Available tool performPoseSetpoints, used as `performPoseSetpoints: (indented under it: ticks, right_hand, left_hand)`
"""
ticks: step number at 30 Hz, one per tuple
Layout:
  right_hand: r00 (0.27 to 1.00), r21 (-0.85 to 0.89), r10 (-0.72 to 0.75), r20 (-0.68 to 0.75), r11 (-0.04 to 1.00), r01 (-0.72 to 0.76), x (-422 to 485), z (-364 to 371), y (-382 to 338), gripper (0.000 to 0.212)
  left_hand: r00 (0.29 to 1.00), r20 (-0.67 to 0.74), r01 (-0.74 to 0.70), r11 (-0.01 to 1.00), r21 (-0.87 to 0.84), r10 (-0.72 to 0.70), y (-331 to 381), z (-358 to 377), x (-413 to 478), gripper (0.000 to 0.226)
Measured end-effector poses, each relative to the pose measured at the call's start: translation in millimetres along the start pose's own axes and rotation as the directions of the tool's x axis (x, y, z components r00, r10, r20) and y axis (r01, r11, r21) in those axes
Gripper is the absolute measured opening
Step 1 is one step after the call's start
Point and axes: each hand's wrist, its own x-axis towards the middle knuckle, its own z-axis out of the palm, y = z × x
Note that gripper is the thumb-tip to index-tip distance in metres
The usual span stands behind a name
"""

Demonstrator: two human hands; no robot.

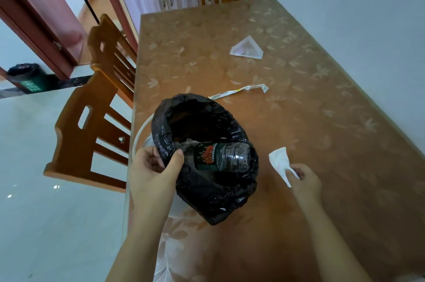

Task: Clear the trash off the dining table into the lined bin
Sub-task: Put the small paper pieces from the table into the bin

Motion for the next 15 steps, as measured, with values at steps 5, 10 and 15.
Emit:
performPoseSetpoints:
  ticks: [5,10,15]
  right_hand:
    - [0.982,0.059,-0.175,0.068,0.984,0.171,-18.6,2.7,-56.0,0.011]
    - [0.915,0.127,-0.373,0.156,0.926,0.356,-34.6,10.5,-112.9,0.014]
    - [0.737,0.167,-0.582,0.343,0.81,0.563,-72.8,24.5,-172.1,0.02]
  left_hand:
    - [0.998,-0.035,0.042,0.999,-0.012,-0.043,0.7,-11.7,-9.8,0.019]
    - [0.988,-0.152,0.026,0.999,-0.038,-0.032,4.9,-29.2,-23.9,0.023]
    - [0.97,-0.242,0.007,0.997,-0.081,-0.027,7.2,-68.8,-42.9,0.029]
